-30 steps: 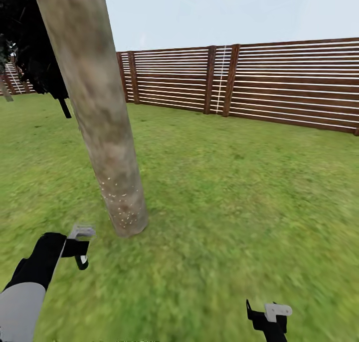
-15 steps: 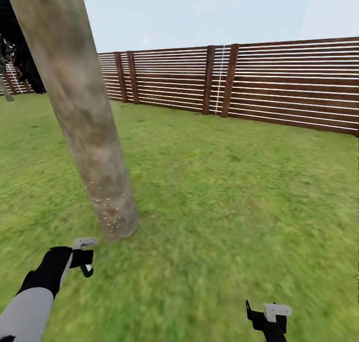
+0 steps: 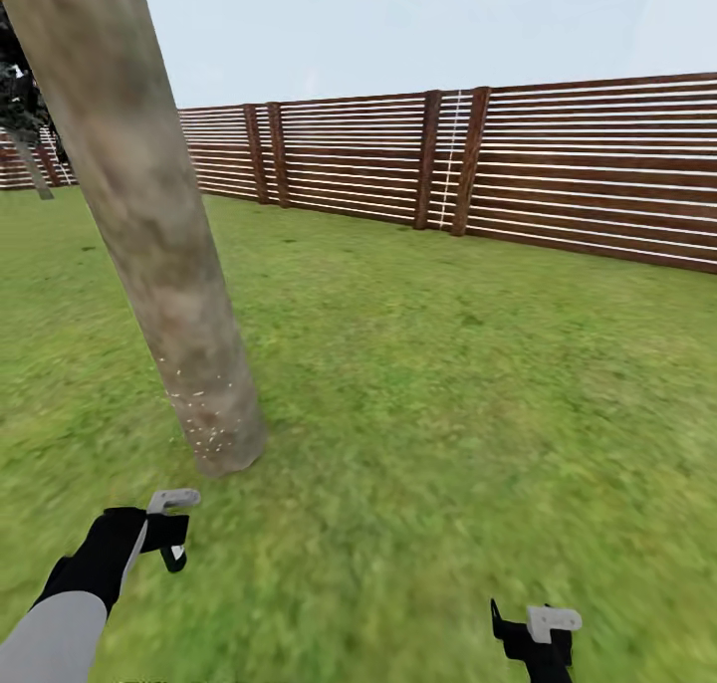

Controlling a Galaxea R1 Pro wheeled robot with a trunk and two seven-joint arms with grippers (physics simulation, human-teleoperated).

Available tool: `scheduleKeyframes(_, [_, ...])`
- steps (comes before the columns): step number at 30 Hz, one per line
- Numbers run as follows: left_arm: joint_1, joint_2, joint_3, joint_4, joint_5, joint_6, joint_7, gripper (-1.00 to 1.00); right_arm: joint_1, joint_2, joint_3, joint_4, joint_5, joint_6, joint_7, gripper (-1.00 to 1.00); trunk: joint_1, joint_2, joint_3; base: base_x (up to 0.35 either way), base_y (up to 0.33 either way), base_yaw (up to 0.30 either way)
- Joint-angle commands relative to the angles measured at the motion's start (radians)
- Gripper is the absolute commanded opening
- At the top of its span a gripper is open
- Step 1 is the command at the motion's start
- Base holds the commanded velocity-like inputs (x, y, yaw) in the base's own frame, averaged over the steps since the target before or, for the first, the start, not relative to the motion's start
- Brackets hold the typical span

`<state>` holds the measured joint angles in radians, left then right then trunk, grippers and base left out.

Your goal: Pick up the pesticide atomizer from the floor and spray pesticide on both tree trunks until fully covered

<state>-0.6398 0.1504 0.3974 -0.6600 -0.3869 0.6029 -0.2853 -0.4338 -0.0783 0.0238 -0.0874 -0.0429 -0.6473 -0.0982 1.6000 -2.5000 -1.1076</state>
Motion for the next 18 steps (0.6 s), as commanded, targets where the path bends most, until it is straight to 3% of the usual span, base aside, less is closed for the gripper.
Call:
scheduleKeyframes(1, [0.0, 0.0, 0.0, 0.0, 0.0, 0.0, 0.0, -1.0, 0.0, 0.0, 0.0, 0.0, 0.0, 0.0, 0.0, 1.0, 0.0, 0.0, 0.0, 0.155, -0.259, 0.277])
scheduleKeyframes(4, [0.0, 0.0, 0.0, 0.002, -0.001, 0.0, 0.0, -1.0, 0.0, 0.0, 0.0, 0.0, 0.001, 0.0, 0.0, 1.0, 0.0, 0.0, 0.0, 0.2, -0.227, 0.246])
scheduleKeyframes(8, [0.001, 0.003, 0.003, 0.003, -0.004, -0.012, 0.002, -1.0, 0.001, -0.001, 0.0, 0.0, 0.001, 0.0, 0.0, 1.0, 0.0, 0.0, 0.0, 0.235, -0.192, 0.044])
scheduleKeyframes(12, [0.01, 0.001, 0.001, 0.041, 0.003, -0.091, 0.128, -1.0, 0.0, -0.001, -0.001, 0.0, 0.001, 0.0, 0.0, 1.0, 0.0, 0.0, 0.0, 0.24, -0.184, 0.002])
scheduleKeyframes(18, [0.012, -0.017, 0.0, 0.055, 0.008, -0.096, 0.14, -1.0, 0.0, 0.0, 0.0, 0.0, 0.001, 0.0, 0.0, 1.0, 0.0, 0.0, 0.0, 0.189, -0.208, 0.027])
